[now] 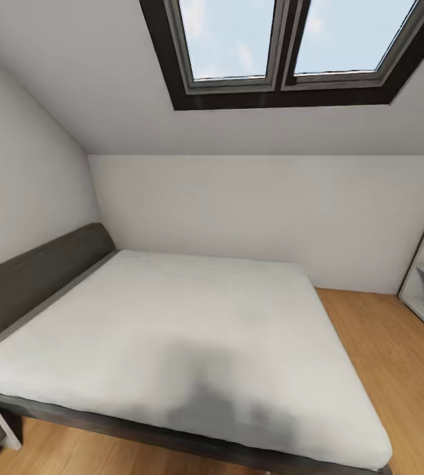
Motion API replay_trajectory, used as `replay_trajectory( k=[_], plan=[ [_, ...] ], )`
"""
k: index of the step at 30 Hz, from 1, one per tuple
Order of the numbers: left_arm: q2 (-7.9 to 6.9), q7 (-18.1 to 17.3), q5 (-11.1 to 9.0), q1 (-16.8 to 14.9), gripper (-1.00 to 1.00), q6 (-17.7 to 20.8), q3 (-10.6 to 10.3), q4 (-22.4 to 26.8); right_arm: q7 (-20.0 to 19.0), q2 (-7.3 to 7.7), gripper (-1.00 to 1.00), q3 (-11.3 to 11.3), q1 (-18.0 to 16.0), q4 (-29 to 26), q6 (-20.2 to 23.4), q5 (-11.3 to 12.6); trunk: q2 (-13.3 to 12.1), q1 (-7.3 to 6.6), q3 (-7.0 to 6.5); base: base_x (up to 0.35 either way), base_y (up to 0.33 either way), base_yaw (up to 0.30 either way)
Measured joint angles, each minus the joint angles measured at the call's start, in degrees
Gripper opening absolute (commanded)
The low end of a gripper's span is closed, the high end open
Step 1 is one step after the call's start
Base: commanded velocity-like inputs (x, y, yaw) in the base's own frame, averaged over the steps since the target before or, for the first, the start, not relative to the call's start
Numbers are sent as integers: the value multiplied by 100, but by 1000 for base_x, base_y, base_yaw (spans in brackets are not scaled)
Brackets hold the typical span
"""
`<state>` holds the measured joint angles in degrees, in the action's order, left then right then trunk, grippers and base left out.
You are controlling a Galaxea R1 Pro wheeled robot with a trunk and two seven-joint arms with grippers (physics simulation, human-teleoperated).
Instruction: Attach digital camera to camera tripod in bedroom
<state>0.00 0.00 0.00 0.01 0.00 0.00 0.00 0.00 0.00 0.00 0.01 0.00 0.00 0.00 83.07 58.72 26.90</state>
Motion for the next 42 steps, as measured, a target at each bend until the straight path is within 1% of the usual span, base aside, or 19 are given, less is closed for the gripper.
replay_trajectory(
  k=[1, 2, 4, 6, 32, 35, 42],
  plan=[
    [0, 0, 0, 0, 100, 0, 0, 0, 0, 0, 100, 0, 0, 0, 0, 0, -1, 0, 0, 0, 0, 0],
    [-32, -3, 8, 32, 100, 0, -5, 29, 3, -32, 100, 20, -32, -31, 5, -28, -1, 1, -2, 0, 0, 0],
    [-96, -2, 8, 97, 100, 0, -6, 31, -4, -42, 100, 24, -98, -60, 14, -36, -1, 1, -2, 0, 0, 0],
    [-97, -2, 8, 99, 100, 0, -7, 32, -4, -42, 100, 23, -153, -60, 14, -36, -1, 1, -2, 0, 0, 0],
    [-97, -1, 8, 98, 100, 0, -7, 32, -9, -42, 100, 25, -154, -60, 24, -38, -1, 1, -2, 0, 0, 0],
    [-152, -1, -9, 114, 100, 0, 2, 36, -20, -54, 100, 44, -206, -94, 28, -40, -1, 1, -2, 0, 0, 0],
    [-164, 0, -25, 127, 100, 0, 12, 39, -29, -53, 100, 65, -261, -136, 24, -46, -1, 1, 5, 0, 0, 0]
  ],
)
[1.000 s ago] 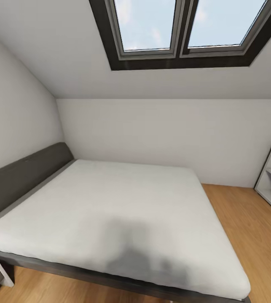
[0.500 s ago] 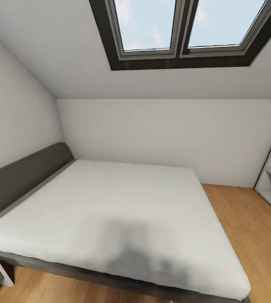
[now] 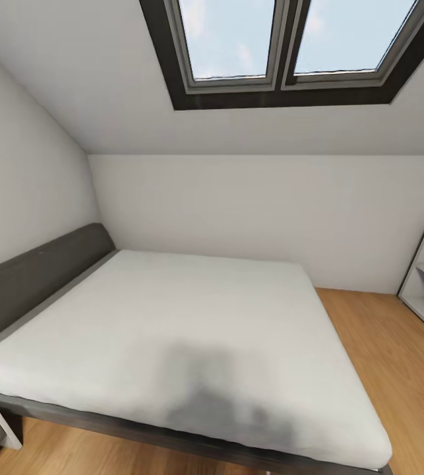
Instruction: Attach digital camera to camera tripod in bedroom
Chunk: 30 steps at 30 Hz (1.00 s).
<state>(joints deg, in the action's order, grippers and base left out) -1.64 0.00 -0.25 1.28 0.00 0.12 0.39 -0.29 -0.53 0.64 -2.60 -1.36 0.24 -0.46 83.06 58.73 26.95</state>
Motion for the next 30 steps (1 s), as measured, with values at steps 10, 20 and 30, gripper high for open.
replay_trajectory(
  k=[10, 20, 30],
  plan=[
    [-11, -6, -3, -17, 100, 0, 4, 8, -2, 16, 100, 1, -26, -12, -11, 1, 0, 0, 9, 0, 0, -26],
    [-59, -14, -27, -130, 100, 3, 16, 158, -5, 56, 100, 0, -38, -84, -18, -2, -1, 0, 58, 0, 0, -168],
    [-8, -9, -57, -664, 100, 580, 32, 953, -13, 279, 100, -23, -56, -778, 10, 6, -1, 0, 122, 0, 0, -211]
  ],
)
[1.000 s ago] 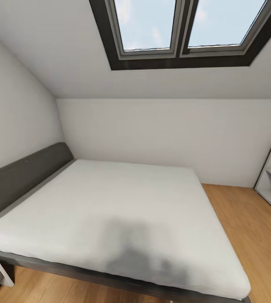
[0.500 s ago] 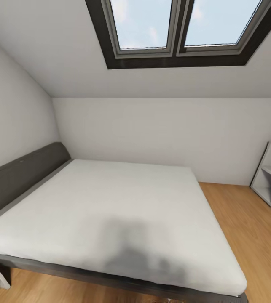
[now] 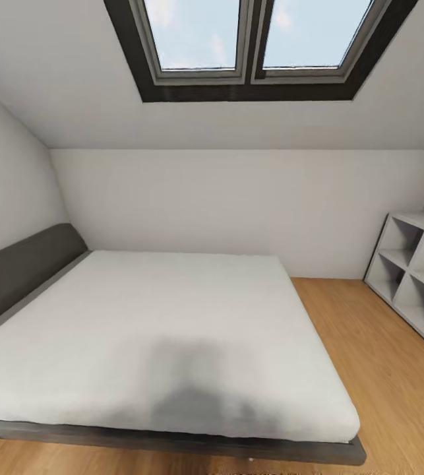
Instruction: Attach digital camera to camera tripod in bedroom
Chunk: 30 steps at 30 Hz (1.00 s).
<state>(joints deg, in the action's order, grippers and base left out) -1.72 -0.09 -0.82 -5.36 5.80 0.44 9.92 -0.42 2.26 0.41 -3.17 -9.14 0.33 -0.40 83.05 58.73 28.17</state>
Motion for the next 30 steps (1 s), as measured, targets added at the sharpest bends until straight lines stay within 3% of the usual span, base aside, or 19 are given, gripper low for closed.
replay_trajectory(
  k=[1, 3, 4, 11, 12, 24, 25, 30],
  plan=[
    [15, 0, -1, -63, 100, 135, 1, 131, 1, 39, 100, -2, -3, -95, 12, 4, 0, 0, 7, 0, 0, -216],
    [154, 6, -4, -246, 100, 808, -3, 992, 2, 203, 100, -13, -12, -400, 45, 20, 0, 0, 19, 0, 0, -217],
    [183, 9, -1, -253, 100, 944, -6, 1224, 2, 226, 100, -13, -12, -435, 49, 24, 0, 0, 26, -5, 0, -217],
    [386, 17, 6, -302, 100, 1522, -30, 1969, -13, 313, 100, -16, -17, -532, 54, 30, 0, 1, 72, -95, 0, -217],
    [602, 22, -1, -354, 100, 1827, -44, 2241, -22, 429, 100, -25, -42, -558, 54, 37, 0, 2, 78, -179, 0, -219],
    [845, 12, 0, -415, 100, 2285, -66, 2983, -31, 660, 100, -42, -125, -585, 42, 56, 0, 0, 157, -61, 0, -220],
    [961, 10, -16, -419, 100, 2429, -151, 3209, -34, 742, 100, -47, -131, -655, 42, 62, 0, 0, 162, -8, 0, -222],
    [1054, -5, -25, -421, 100, 2515, -335, 3377, -36, 805, 100, -53, -131, -751, 45, 75, 0, 0, 195, -4, 0, -224]
  ],
)
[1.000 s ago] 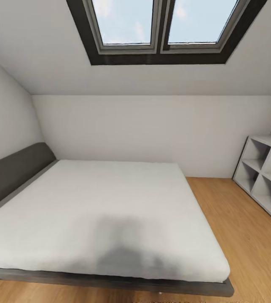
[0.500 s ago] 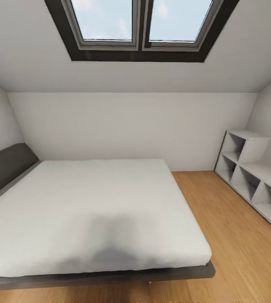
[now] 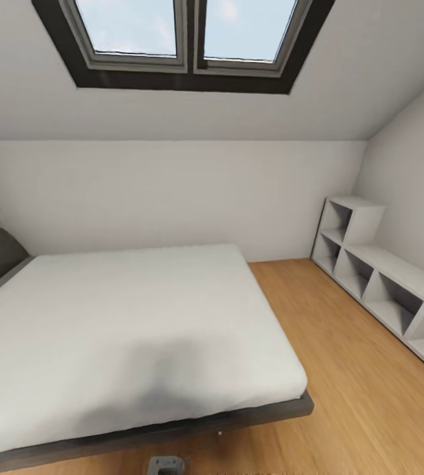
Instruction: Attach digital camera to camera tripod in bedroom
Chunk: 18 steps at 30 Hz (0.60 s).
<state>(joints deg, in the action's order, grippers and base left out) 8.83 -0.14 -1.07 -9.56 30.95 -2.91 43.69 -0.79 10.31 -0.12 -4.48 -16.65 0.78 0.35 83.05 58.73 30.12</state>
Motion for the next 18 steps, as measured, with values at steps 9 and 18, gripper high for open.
replay_trajectory(
  k=[9, 18],
  plan=[
    [66, 15, -493, 4, 100, 20, -514, 117, -1, 14, 100, -3, 2, -38, -7, 4, 0, 0, 54, -1, 0, -230],
    [63, 72, -924, 8, 100, -16, -1168, 138, -1, 30, 100, -5, 8, -65, -45, 1, 0, 0, 107, 0, 0, -232]
  ],
)
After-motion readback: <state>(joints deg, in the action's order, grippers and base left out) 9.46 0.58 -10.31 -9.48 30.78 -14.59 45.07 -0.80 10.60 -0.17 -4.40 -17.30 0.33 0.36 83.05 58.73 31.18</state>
